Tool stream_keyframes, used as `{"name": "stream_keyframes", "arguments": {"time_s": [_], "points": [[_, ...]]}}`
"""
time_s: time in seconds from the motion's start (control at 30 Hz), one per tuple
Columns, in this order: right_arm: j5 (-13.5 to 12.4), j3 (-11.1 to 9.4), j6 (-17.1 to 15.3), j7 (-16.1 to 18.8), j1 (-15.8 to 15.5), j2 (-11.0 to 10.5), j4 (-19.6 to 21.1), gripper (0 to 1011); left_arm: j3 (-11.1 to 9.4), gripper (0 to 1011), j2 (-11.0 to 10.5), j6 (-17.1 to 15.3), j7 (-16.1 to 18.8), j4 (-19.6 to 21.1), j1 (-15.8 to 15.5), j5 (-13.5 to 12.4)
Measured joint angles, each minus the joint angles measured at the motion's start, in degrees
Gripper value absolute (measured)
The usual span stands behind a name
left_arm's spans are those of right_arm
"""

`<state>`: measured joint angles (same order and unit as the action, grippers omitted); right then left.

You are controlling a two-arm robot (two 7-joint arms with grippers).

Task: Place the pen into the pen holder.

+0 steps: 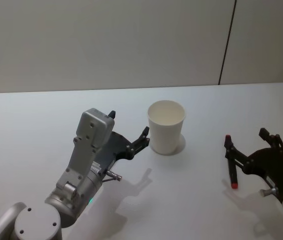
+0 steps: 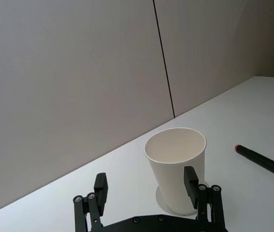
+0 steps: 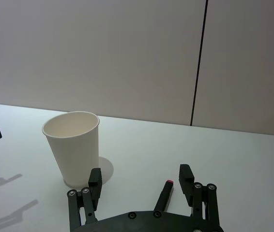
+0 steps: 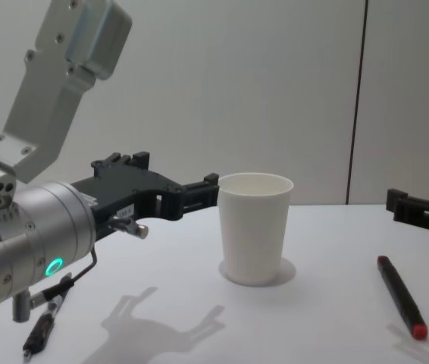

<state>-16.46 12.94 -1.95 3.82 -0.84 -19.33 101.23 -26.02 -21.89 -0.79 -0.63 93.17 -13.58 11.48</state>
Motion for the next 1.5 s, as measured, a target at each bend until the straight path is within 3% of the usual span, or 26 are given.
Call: {"name": "stream_keyframes", "arguments": {"time_s": [1.17,1.5], "points": [[-0.1,0.0,-0.1,0.0,0.0,0.1,0.0,1001,0.0,999,0.0,0.0,0.0,0.0,0.0,0.0],[-2.9,-0.5,-3.8,0.0,0.1,0.2,1.2,1001,0.0,1000,0.0,0.0,0.0,0.0,0.0,0.0]]}}
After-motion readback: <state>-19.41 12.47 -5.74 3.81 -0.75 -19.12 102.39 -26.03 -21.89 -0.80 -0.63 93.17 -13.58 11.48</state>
